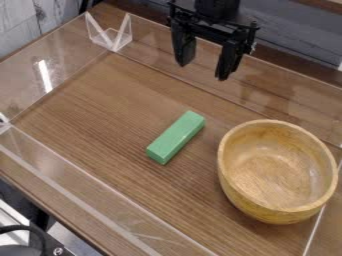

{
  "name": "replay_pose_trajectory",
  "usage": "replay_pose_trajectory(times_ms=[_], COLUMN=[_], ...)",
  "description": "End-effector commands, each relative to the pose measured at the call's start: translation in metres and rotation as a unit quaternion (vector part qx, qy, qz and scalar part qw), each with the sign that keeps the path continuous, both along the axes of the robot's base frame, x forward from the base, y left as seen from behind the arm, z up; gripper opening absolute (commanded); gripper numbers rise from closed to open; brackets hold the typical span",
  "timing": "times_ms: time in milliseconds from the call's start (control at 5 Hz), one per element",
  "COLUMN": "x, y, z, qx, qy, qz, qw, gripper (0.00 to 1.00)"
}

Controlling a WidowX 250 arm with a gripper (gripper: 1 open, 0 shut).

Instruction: Put the green block in the brown bowl

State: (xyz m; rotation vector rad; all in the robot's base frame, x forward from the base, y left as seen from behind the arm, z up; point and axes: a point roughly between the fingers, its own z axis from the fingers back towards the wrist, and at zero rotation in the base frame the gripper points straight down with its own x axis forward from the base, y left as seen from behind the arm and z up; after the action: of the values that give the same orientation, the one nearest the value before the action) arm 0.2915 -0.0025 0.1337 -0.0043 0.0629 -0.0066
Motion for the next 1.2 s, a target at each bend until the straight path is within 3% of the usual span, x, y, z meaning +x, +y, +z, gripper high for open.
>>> replay_pose_trajectory(times_ms=[0,400,1000], x=[-0.006,-0.034,-0.044], y=[-0.001,-0.001,-0.004], z=[-0.007,-0.021,-0.035], qx=[-0.001,-0.004,-0.011], qy=[0.001,-0.034,-0.025], qz=[-0.004,-0.036,-0.059], qw=[1.0,0.9987,0.9979], gripper=[1.0,1.0,1.0])
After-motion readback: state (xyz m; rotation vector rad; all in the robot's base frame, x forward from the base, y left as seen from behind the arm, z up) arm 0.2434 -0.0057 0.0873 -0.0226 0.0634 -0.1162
